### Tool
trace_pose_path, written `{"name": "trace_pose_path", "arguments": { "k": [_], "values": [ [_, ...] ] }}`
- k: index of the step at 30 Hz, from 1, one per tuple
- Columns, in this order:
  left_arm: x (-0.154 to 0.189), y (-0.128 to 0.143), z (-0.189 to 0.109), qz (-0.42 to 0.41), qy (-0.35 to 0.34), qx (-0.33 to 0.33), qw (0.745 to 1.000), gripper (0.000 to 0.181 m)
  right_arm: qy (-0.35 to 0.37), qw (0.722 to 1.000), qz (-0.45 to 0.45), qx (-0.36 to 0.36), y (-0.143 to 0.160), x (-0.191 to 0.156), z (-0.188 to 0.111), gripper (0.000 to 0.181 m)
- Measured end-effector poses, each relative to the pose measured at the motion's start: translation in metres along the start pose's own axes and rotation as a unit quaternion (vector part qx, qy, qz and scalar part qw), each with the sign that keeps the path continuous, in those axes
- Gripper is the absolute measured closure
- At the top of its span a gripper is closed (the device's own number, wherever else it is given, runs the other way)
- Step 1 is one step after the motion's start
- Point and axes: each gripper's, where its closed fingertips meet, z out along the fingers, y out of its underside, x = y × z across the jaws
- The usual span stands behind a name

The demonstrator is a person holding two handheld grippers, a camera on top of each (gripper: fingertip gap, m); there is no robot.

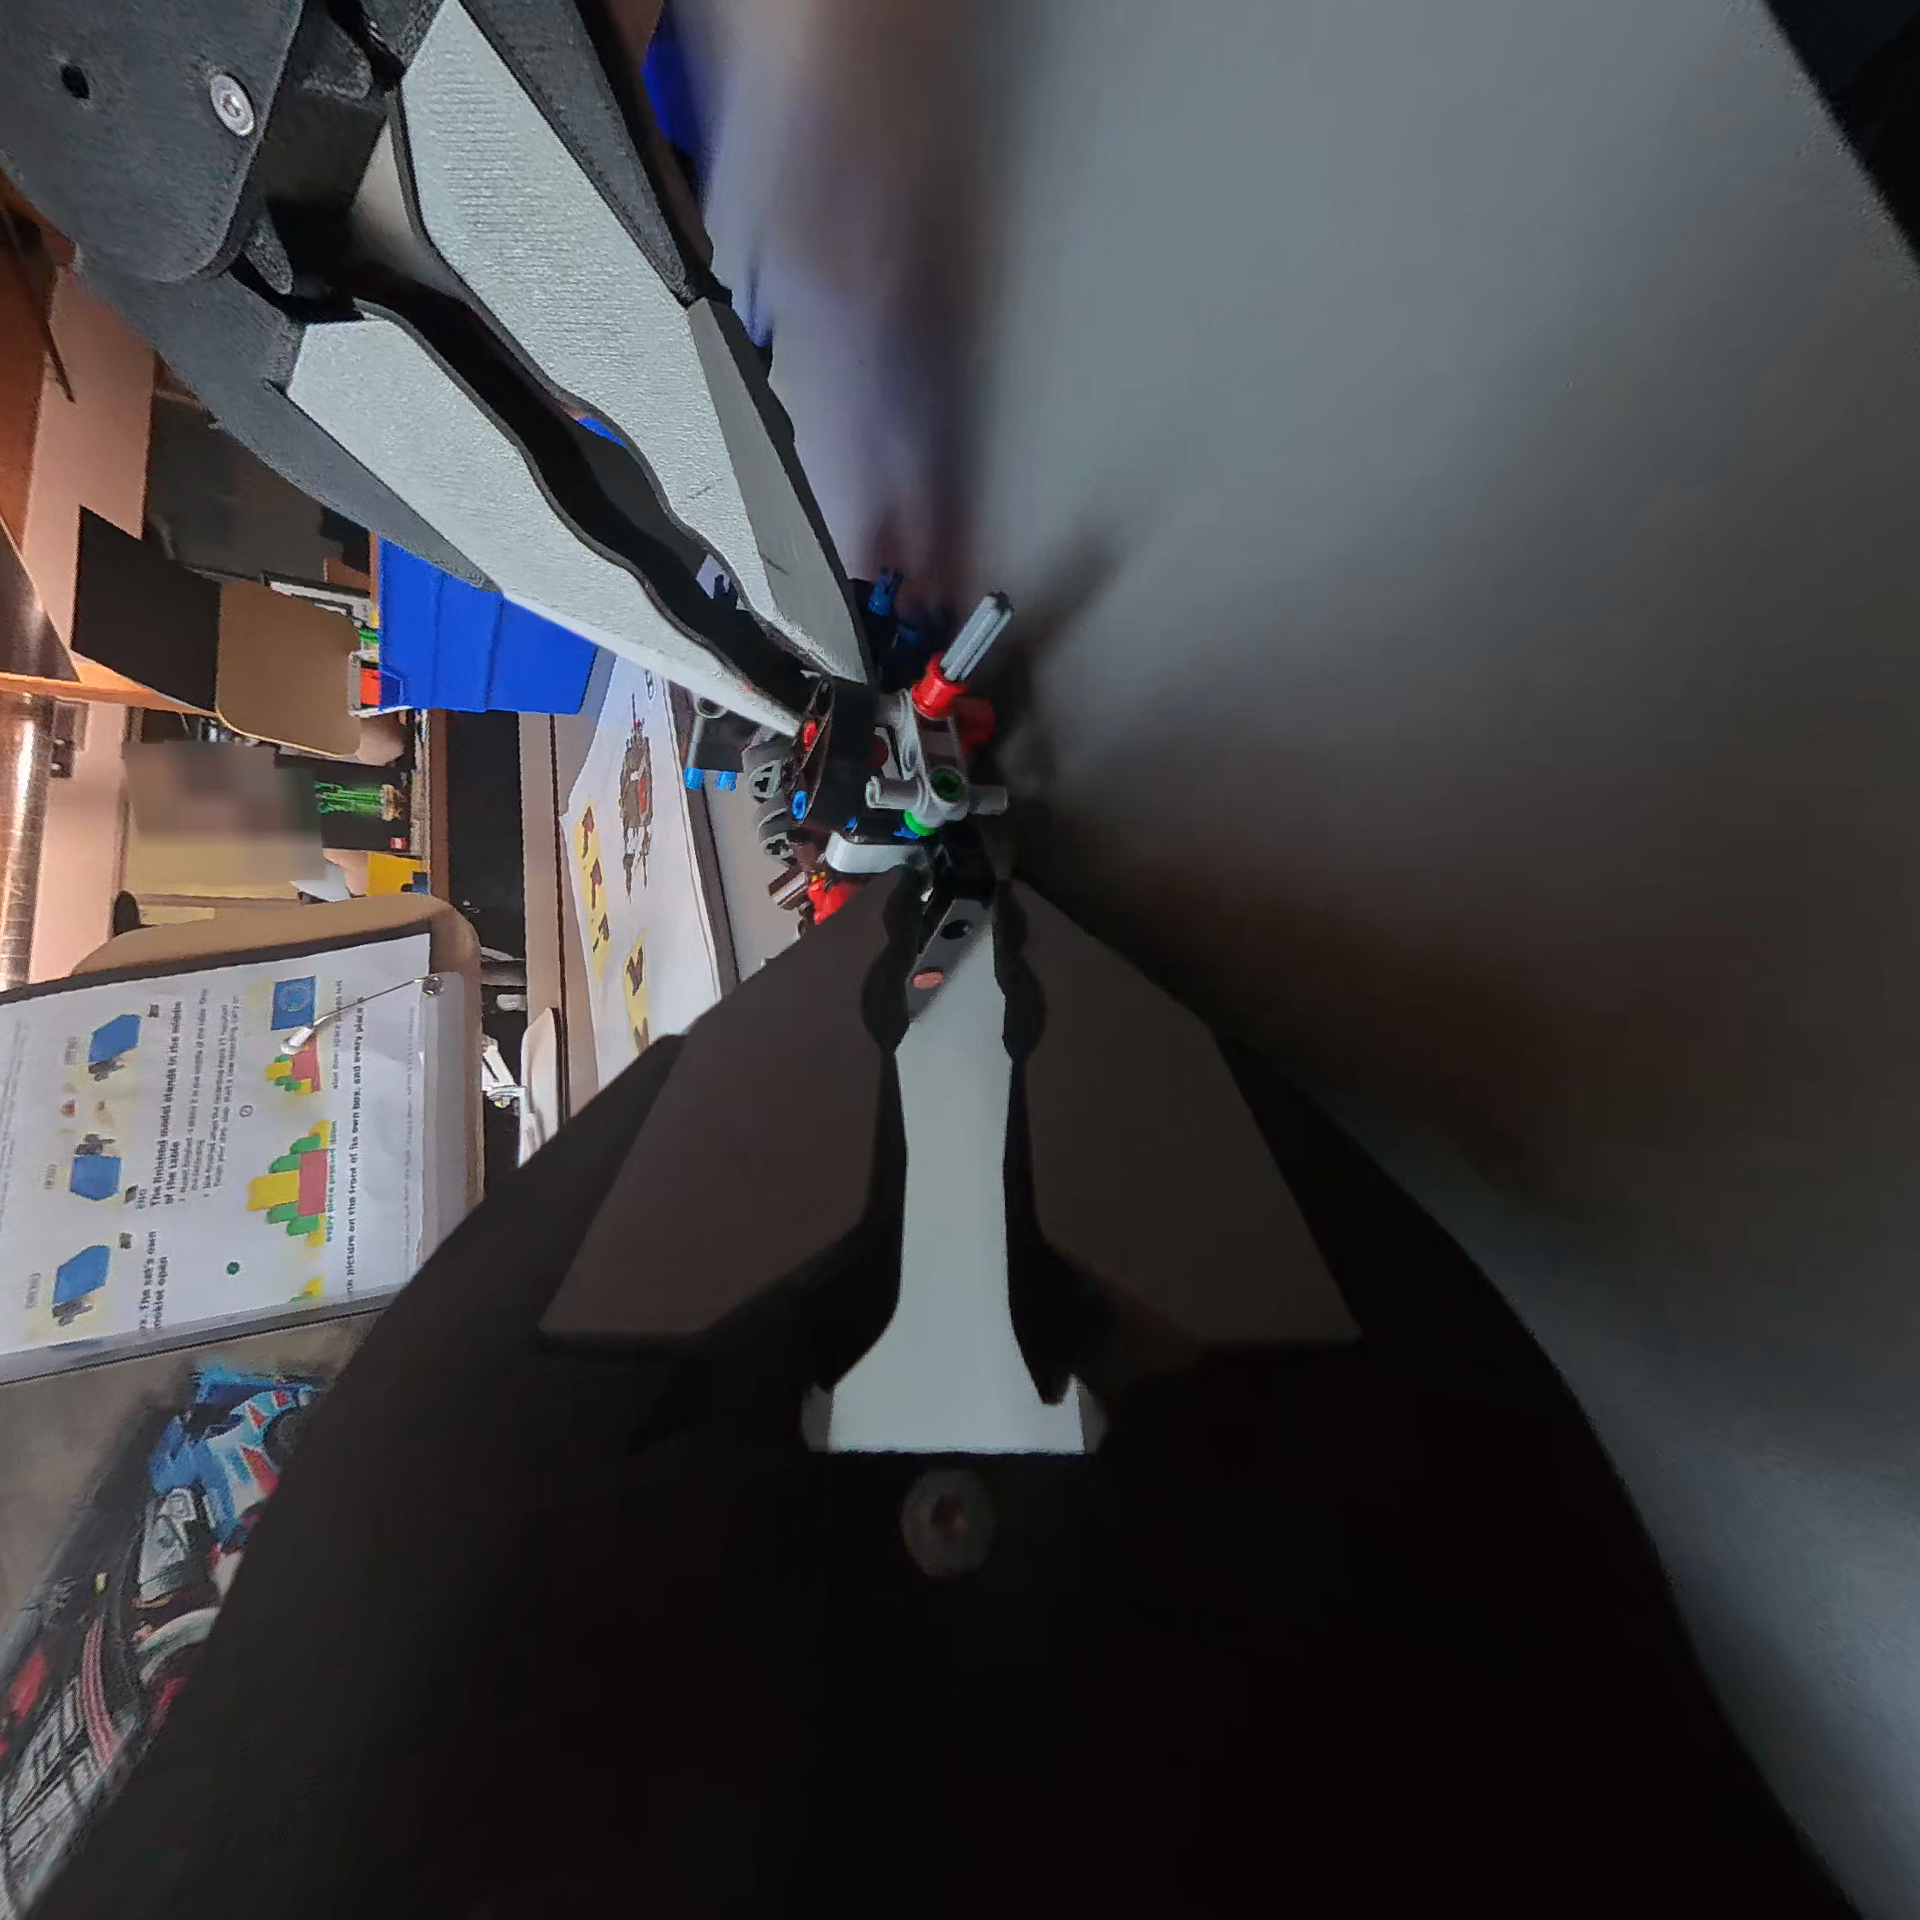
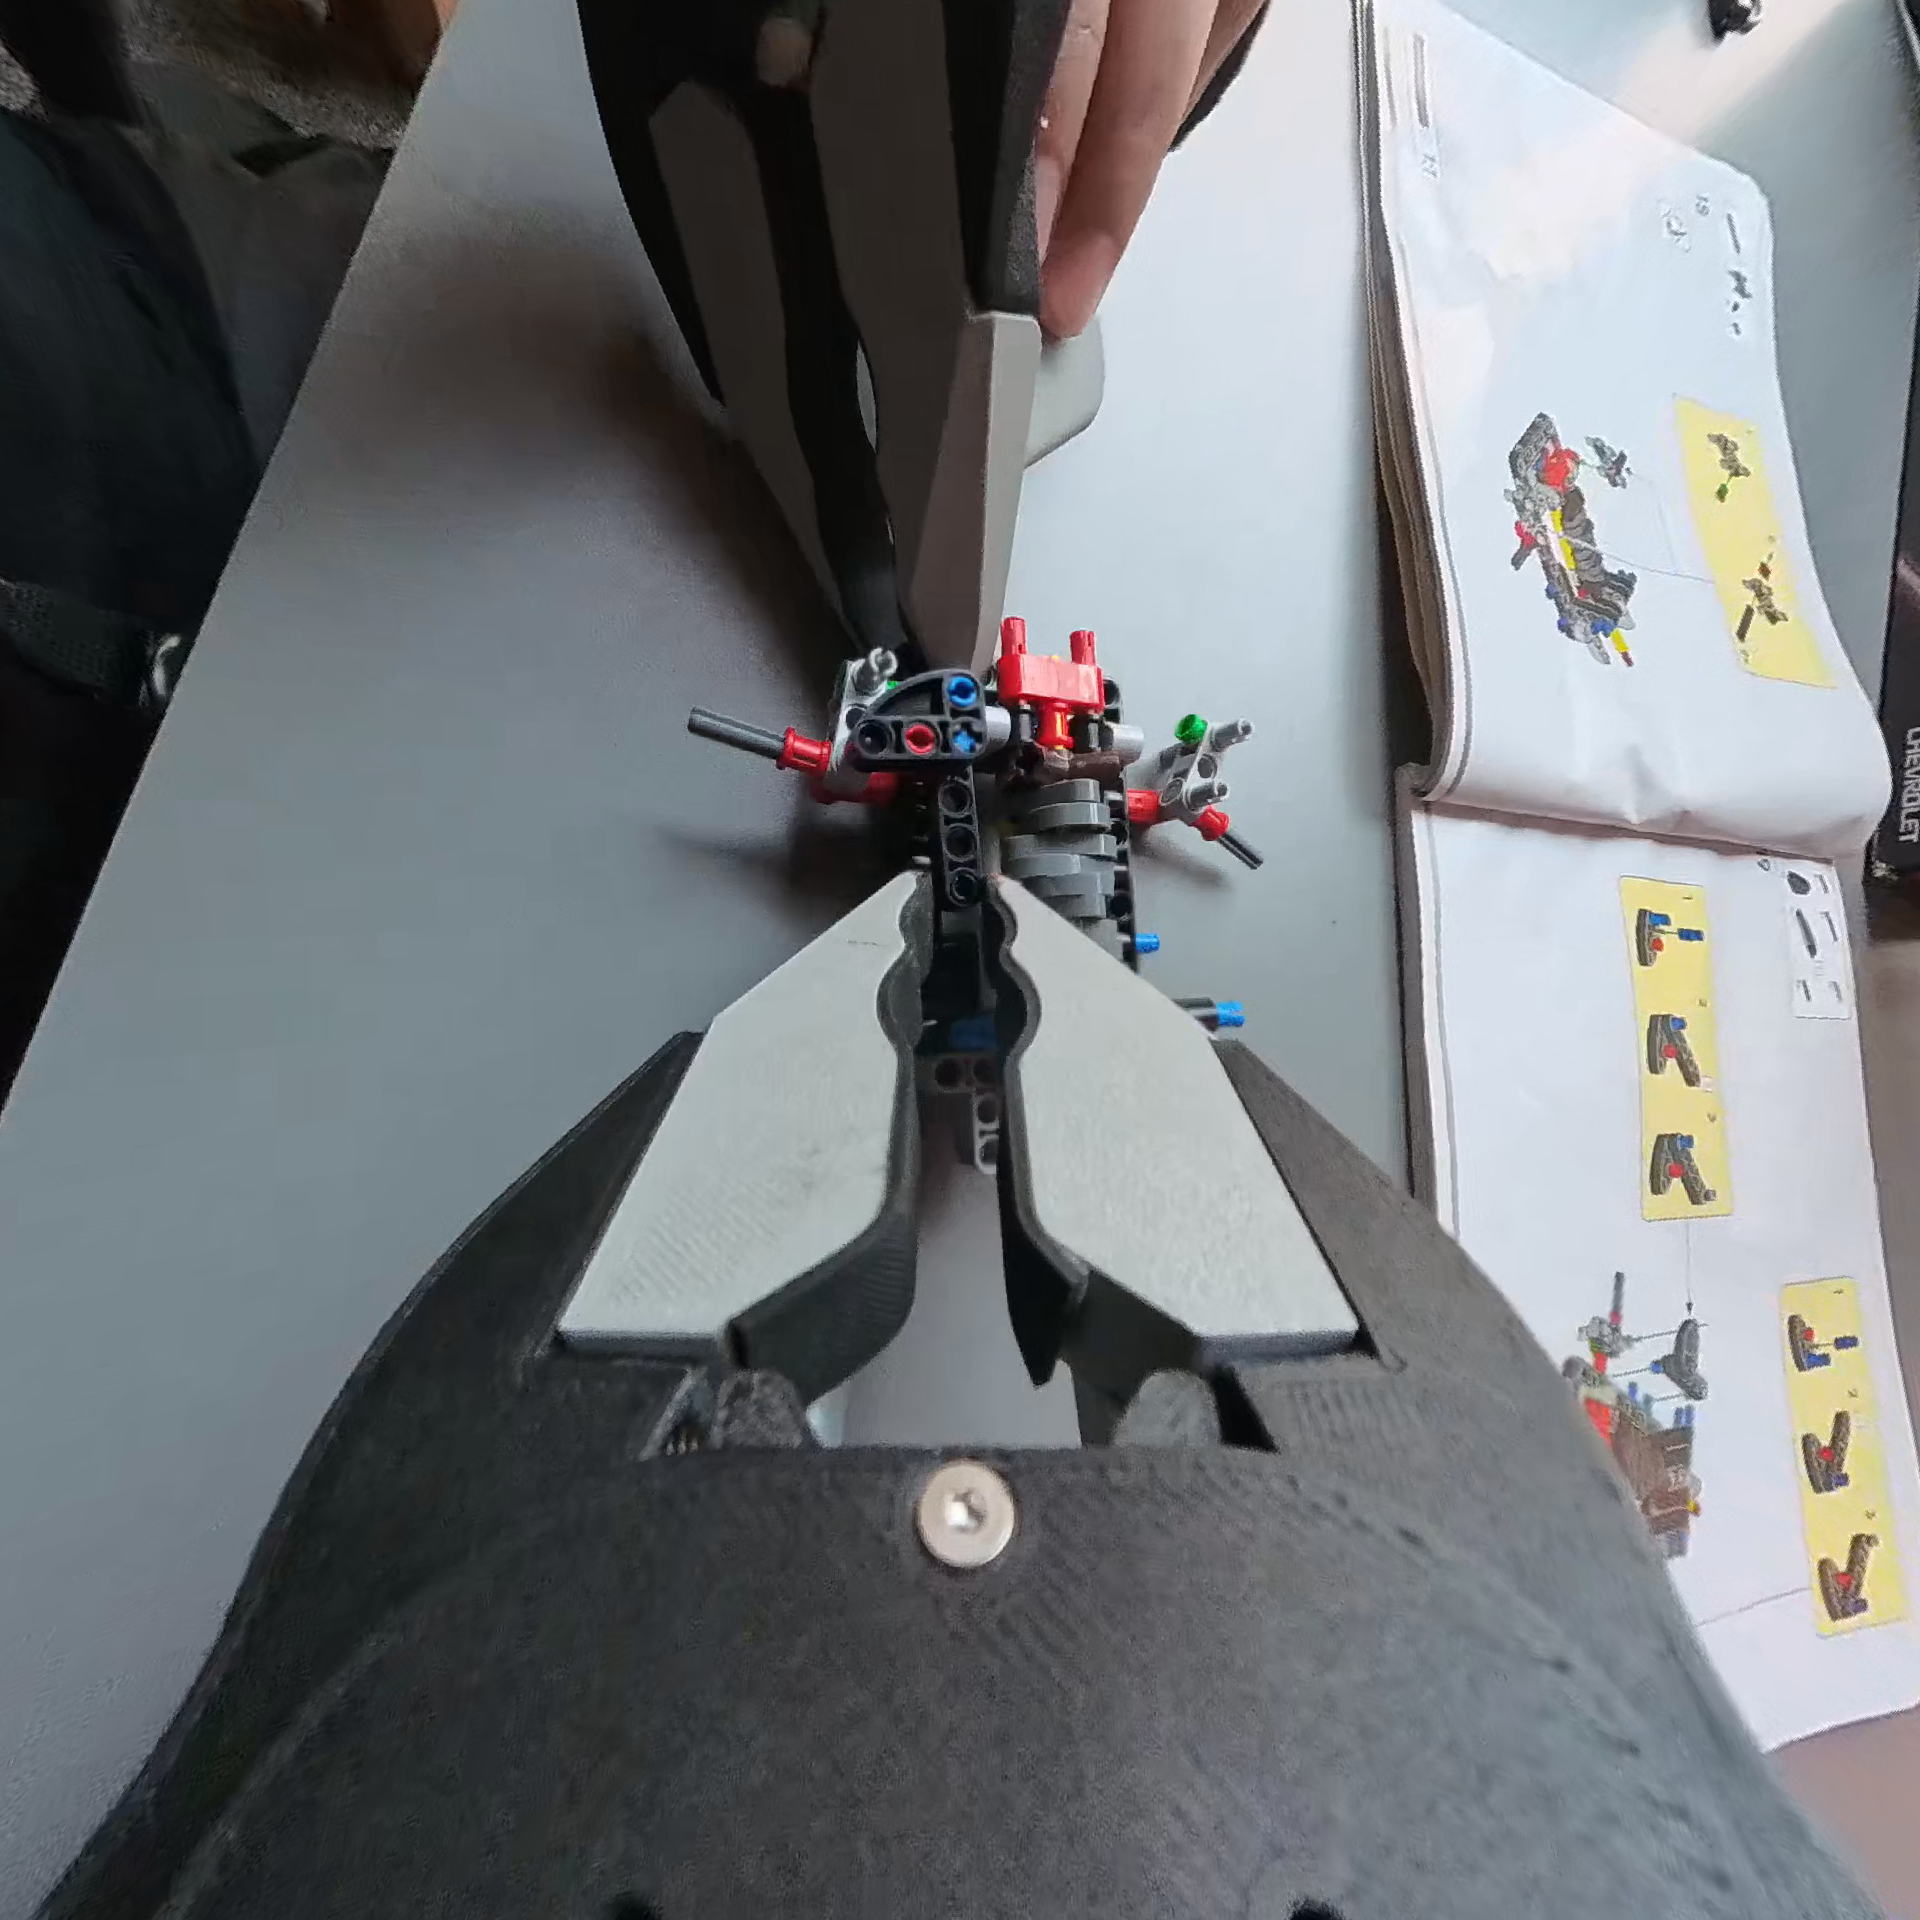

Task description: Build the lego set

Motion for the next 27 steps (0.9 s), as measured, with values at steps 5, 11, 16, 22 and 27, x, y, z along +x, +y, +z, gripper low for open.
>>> {"name": "trace_pose_path", "arguments": {
  "k": [5, 11, 16, 22, 27],
  "values": [
    [-0.003, -0.001, 0.000, 0.014, -0.017, -0.010, 1.000, 0.172, -0.010, 0.999, 0.026, -0.020, 0.002, 0.000, -0.002, 0.176],
    [-0.003, -0.003, -0.002, 0.018, -0.025, -0.012, 0.999, 0.172, 0.000, 0.999, 0.018, -0.032, 0.004, -0.004, -0.003, 0.177],
    [-0.002, -0.003, -0.002, 0.023, -0.027, -0.017, 0.999, 0.172, -0.001, 0.999, 0.023, -0.031, 0.004, -0.004, -0.003, 0.176],
    [-0.007, -0.002, -0.004, 0.013, -0.032, -0.011, 0.999, 0.173, -0.002, 0.999, -0.001, -0.037, 0.000, 0.000, -0.012, 0.172],
    [-0.004, 0.000, -0.003, 0.044, -0.034, -0.025, 0.998, 0.174, -0.039, 0.998, 0.026, -0.036, -0.005, 0.001, -0.006, 0.169]
  ]
}}
